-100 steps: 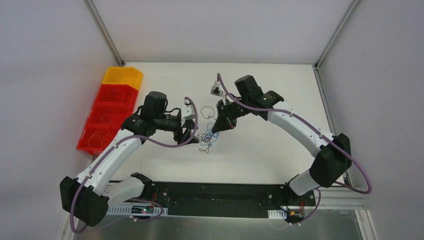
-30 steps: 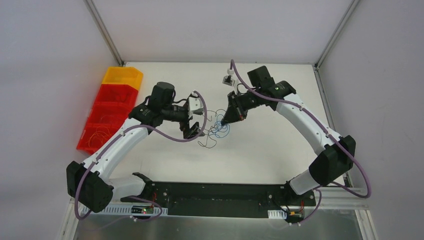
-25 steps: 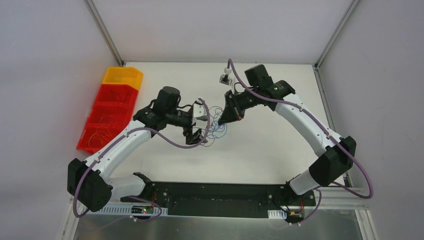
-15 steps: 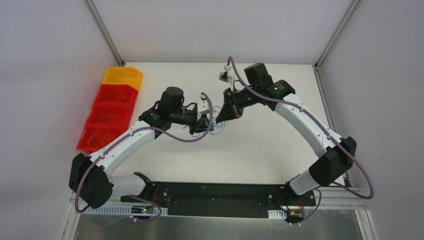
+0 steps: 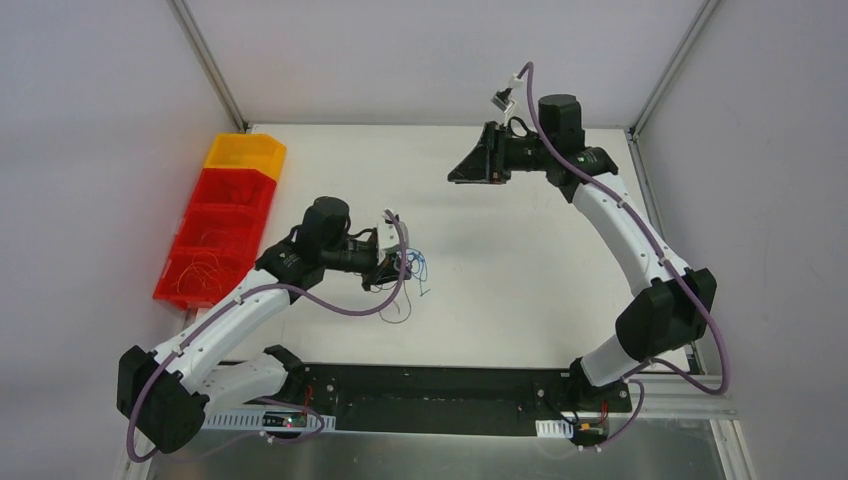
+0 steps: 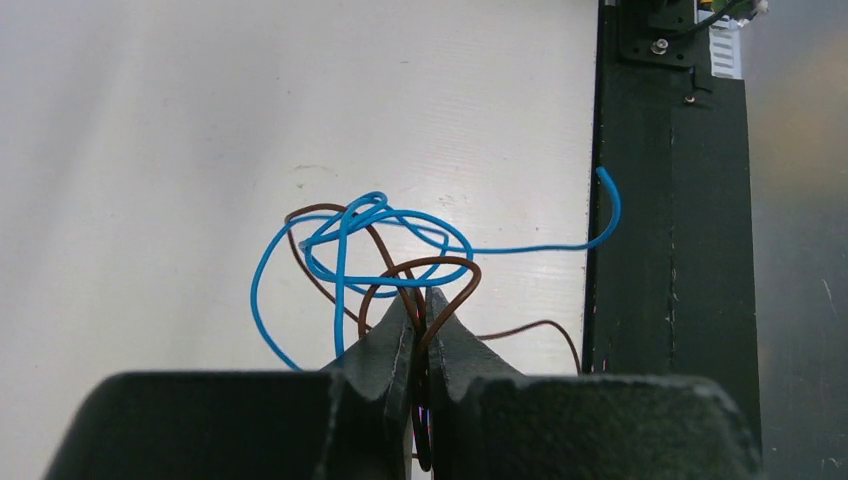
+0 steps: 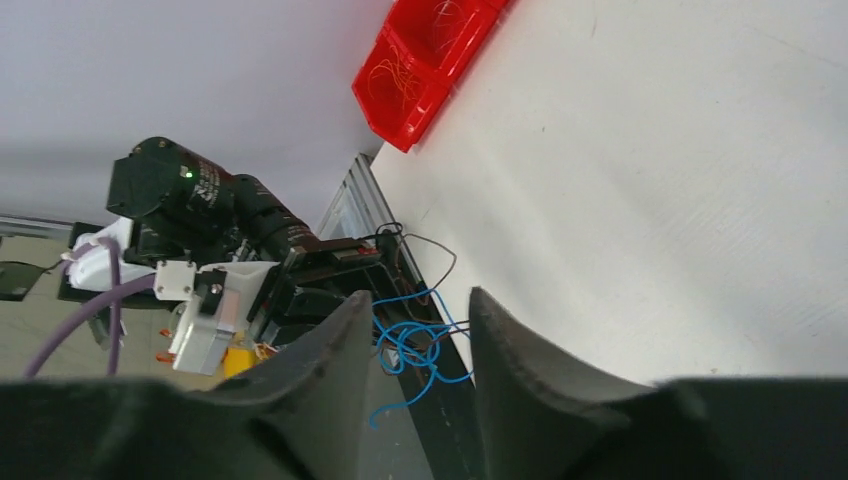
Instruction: Untangle the cables
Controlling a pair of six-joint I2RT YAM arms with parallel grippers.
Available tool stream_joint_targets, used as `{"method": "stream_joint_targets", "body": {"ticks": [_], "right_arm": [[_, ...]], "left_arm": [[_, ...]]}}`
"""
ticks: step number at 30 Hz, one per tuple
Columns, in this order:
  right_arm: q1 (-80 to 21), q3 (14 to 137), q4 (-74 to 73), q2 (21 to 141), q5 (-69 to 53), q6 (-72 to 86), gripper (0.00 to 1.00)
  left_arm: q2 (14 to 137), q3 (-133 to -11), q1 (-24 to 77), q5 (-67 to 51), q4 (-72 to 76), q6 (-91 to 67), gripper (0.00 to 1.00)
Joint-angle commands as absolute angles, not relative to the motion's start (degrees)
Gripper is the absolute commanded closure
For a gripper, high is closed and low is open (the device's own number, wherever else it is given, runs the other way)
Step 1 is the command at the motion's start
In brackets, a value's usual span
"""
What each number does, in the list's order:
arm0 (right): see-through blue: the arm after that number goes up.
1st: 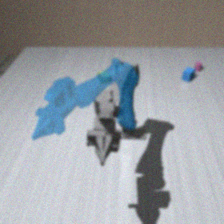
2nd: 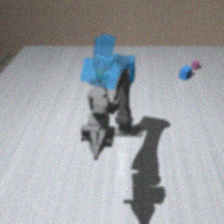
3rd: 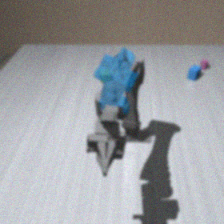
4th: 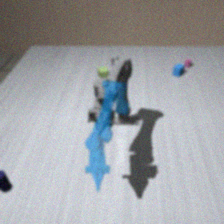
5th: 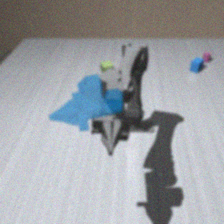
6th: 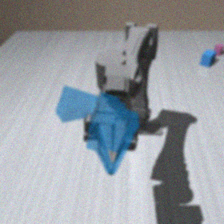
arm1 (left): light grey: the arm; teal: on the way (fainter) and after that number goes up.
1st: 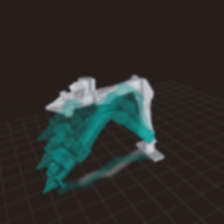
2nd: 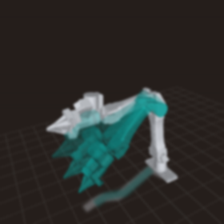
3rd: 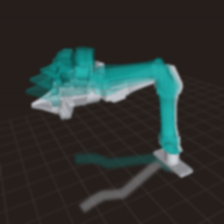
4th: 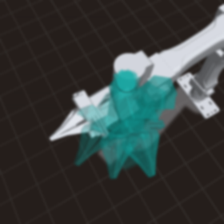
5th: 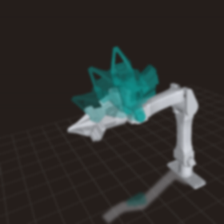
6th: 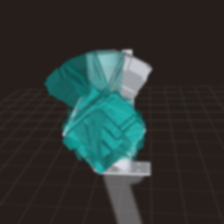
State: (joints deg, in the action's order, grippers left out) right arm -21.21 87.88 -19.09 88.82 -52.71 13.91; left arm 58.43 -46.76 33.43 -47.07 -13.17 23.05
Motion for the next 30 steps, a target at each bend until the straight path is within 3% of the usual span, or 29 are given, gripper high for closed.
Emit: {"method": "stream_joint_targets", "body": {"ticks": [1, 6, 9, 26, 28, 30], "right_arm": [[-21.1, 90.1, -23.1, 90.0, -53.7, 11.7, 0.44], [-25.5, 83.2, -33.3, 84.9, -55.1, 0.6, 0.18], [-29.3, 78.5, -31.3, 82.3, -53.6, -2.1, 0.14], [-37.4, 67.7, -11.2, 81.0, -44.5, -12.1, 0.16], [-37.8, 67.3, -8.6, 80.8, -43.7, -12.1, 0.24], [-37.9, 67.0, -6.2, 80.7, -42.4, -11.2, 0.44]], "left_arm": [[58.5, -49.9, 33.7, -44.5, -14.3, 18.5, 1.0], [62.2, -54.2, 33.5, -44.0, -13.4, 8.7, 1.0], [63.0, -54.9, 33.3, -44.9, -12.3, 7.1, 1.0], [66.9, -60.3, 32.4, -52.1, -9.0, 0.4, 1.0], [66.7, -60.5, 32.5, -52.5, -8.9, 0.5, 1.0], [66.6, -60.7, 32.5, -52.5, -9.1, 0.4, 1.0]]}}
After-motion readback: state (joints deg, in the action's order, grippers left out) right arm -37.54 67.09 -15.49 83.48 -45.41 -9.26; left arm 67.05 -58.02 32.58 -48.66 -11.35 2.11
